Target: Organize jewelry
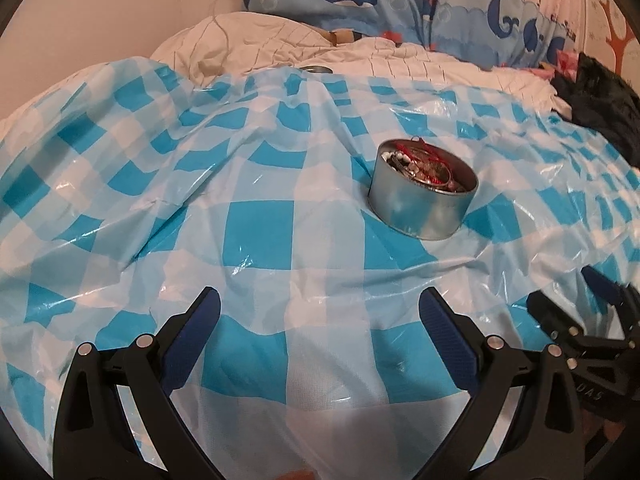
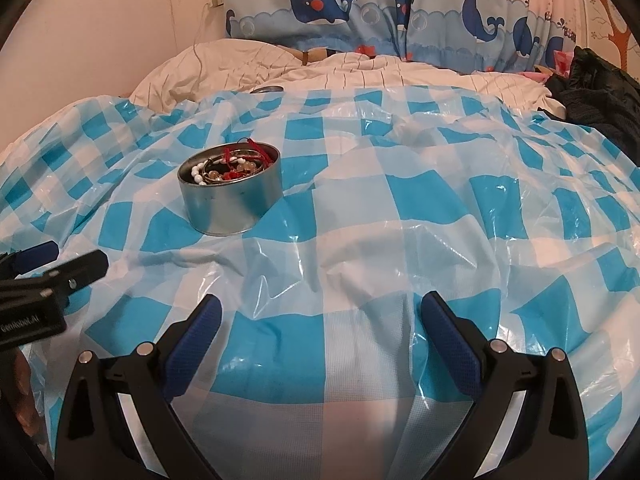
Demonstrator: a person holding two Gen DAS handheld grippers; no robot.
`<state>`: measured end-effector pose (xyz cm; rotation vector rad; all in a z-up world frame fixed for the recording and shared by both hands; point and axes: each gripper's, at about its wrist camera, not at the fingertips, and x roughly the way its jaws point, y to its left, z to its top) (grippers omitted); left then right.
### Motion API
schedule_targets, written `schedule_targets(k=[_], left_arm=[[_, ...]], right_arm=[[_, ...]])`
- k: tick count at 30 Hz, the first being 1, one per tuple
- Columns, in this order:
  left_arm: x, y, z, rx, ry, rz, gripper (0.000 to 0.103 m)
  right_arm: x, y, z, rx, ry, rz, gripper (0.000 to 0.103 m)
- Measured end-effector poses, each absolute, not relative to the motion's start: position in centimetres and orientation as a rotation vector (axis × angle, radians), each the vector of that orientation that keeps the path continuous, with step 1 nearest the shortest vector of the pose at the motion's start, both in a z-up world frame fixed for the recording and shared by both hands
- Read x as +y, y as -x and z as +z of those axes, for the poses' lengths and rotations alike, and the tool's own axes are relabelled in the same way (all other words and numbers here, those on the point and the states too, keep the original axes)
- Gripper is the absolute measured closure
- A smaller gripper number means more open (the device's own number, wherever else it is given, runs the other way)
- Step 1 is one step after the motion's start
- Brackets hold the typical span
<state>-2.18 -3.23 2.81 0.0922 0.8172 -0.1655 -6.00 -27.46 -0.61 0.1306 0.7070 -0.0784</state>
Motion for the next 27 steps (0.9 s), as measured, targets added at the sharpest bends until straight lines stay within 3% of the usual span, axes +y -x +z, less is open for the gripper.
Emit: schedule_targets(k=[16, 27], left_arm=[[-3.6, 3.3, 3.3, 0.766, -0.065, -0.167, 0.008], [-3.9, 1.1, 0.1, 0.947, -0.088, -0.199, 0.008]], right_arm=[[-27.4, 5.9, -1.0, 0.717, -0.128, -0.081, 0.007], [-27.3, 5.8, -0.9, 0.72, -0.127, -0.081, 0.007]])
